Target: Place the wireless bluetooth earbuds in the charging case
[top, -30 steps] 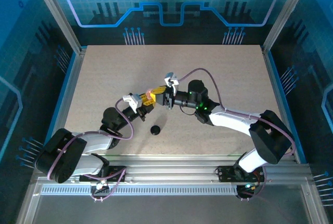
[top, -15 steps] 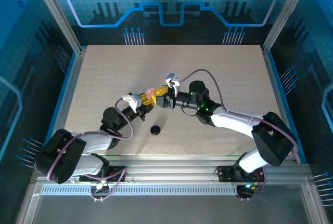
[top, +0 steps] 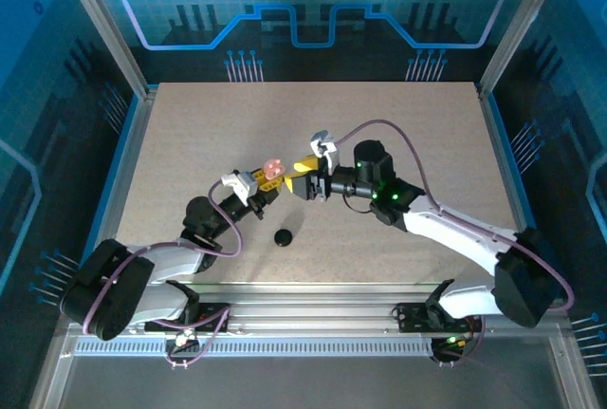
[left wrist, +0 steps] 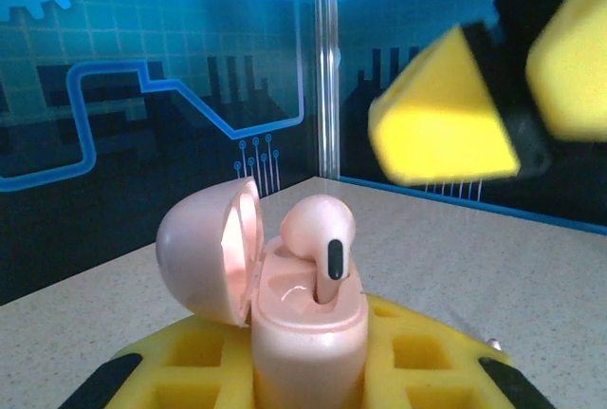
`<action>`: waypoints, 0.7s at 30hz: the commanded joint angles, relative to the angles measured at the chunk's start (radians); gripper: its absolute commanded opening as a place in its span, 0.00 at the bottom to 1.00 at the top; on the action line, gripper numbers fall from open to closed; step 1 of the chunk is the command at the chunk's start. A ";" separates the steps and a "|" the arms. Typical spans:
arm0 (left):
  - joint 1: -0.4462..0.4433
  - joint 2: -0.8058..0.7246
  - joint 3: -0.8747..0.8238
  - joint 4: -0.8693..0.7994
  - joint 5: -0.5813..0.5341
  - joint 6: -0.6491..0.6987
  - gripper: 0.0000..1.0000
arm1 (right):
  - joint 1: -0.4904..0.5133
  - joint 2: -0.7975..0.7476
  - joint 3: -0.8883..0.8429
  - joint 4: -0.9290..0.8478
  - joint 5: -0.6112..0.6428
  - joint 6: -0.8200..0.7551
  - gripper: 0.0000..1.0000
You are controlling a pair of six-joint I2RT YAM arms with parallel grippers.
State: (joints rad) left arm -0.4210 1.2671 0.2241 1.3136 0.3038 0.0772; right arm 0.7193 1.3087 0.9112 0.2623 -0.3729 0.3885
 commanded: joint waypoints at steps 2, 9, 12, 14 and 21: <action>0.005 -0.026 0.004 -0.023 -0.015 0.062 0.14 | 0.011 -0.046 0.118 -0.330 0.072 0.071 0.55; 0.005 -0.041 -0.002 -0.052 -0.013 0.071 0.14 | 0.036 0.022 0.249 -0.457 0.037 0.164 0.45; 0.004 -0.047 -0.006 -0.057 -0.017 0.071 0.14 | 0.042 0.060 0.277 -0.460 0.014 0.183 0.44; 0.006 -0.054 -0.006 -0.061 -0.018 0.073 0.14 | 0.042 0.083 0.286 -0.454 -0.004 0.198 0.43; 0.004 -0.070 0.000 -0.081 -0.023 0.076 0.14 | 0.042 0.132 0.292 -0.395 -0.050 0.239 0.38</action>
State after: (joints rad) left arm -0.4210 1.2167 0.2237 1.2308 0.2939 0.1337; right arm 0.7525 1.4311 1.1728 -0.1493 -0.3836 0.5972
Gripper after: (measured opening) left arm 0.205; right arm 0.383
